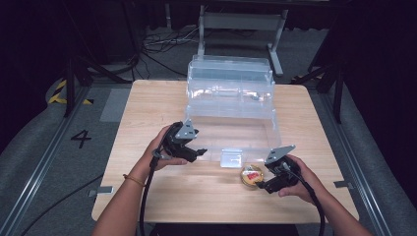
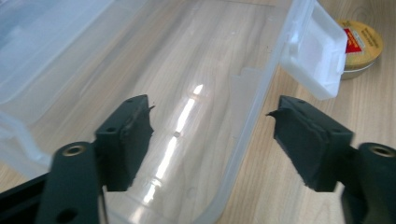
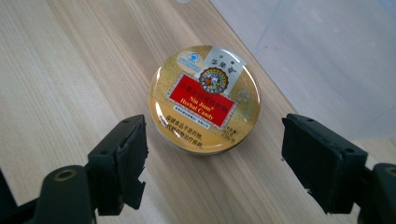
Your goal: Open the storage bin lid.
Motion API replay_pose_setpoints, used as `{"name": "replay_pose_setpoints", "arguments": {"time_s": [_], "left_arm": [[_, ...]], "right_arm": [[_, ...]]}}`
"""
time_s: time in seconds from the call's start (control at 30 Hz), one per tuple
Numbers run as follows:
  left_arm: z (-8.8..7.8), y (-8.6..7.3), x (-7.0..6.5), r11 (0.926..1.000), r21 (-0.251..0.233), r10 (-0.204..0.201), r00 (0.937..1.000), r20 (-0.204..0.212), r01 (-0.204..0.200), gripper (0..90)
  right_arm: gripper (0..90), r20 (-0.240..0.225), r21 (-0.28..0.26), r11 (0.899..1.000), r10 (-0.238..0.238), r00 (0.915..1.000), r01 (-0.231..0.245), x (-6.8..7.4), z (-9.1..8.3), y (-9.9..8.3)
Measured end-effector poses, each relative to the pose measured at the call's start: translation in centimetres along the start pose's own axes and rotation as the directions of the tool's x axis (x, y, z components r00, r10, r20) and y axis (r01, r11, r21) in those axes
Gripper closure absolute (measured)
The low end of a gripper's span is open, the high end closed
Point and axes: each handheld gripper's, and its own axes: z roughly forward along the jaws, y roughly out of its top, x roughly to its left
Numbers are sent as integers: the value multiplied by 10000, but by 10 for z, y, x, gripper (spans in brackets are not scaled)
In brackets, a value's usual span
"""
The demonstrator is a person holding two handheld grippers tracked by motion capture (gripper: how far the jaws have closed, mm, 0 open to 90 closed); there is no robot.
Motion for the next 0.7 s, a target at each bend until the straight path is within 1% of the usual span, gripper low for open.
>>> {"name": "replay_pose_setpoints", "arguments": {"time_s": [0.07, 0.1, 0.13, 0.17, 0.23, 0.27, 0.3, 0.33, 0.37, 0.4, 0.43, 0.5, 0.53, 0.57, 0.6, 0.63, 0.7], "left_arm": [[-12, -1, -4, 10000, 31, 86, 9992, -398, -85, 212], [-18, -2, -6, 10000, 23, 61, 9984, -568, -60, 213], [-24, -5, -7, 10000, -66, -53, 9980, -636, 49, 203], [-31, -9, -9, 9995, -258, -194, 9984, -527, 181, 192], [-40, -20, -14, 9993, -314, -216, 9974, -694, 195, 193], [-42, -26, -15, 9991, -332, -300, 9974, -662, 279, 191], [-43, -31, -16, 9987, -332, -405, 9973, -606, 386, 191], [-43, -38, -17, 9989, -182, -446, 9973, -580, 436, 193], [-41, -45, -19, 9987, 51, -496, 9966, -662, 501, 193], [-39, -52, -19, 9979, 296, -548, 9958, -733, 571, 193], [-36, -61, -20, 9961, 503, -683, 9952, -695, 718, 194], [-32, -73, -20, 9930, 662, -943, 9939, -574, 980, 199], [-29, -81, -21, 9906, 819, -1055, 9928, -571, 1100, 199], [-27, -86, -21, 9881, 984, -1132, 9918, -589, 1186, 197], [-25, -90, -21, 9866, 1044, -1202, 9911, -574, 1257, 197], [-23, -96, -20, 9830, 1214, -1320, 9898, -537, 1377, 197], [-20, -103, -20, 9793, 1425, -1369, 9888, -592, 1441, 193]], "right_arm": [[217, -138, -3, 10000, 31, 9999, -31, 0, 2, 4], [209, -104, 58, 10000, 1, 9999, -1, 0, 4, 6], [209, 43, 77, 10000, -60, 10000, 59, 1, 5, 8], [217, 166, 76, 9999, -113, 9998, 111, 0, 7, 9], [218, 114, 183, 9998, -38, 9999, 35, -2, 11, 11], [219, 141, 241, 9997, 40, 9999, -43, -2, 14, 12], [219, 84, 240, 9996, 112, 9999, -114, -3, 15, 12], [220, 32, 282, 9995, 161, 9999, -162, -4, 17, 13], [222, 108, 351, 9992, 176, 9998, -180, -4, 18, 14], [224, 207, 347, 9993, 94, 9997, -101, -4, 20, 15], [227, 177, 365, 9992, 134, 9998, -140, -4, 21, 16], [217, 97, 401, 9991, 141, 9999, -144, -4, 23, 17], [217, 31, 372, 9991, 195, 9998, -196, -4, 24, 18], [209, -46, 386, 9990, 214, 9998, -212, -4, 25, 19], [211, -58, 439, 9989, 184, 9998, -181, -3, 25, 20], [214, -88, 437, 9989, 168, 9998, -164, -3, 26, 20], [212, -99, 409, 9990, 201, 9997, -197, -2, 27, 21]]}}
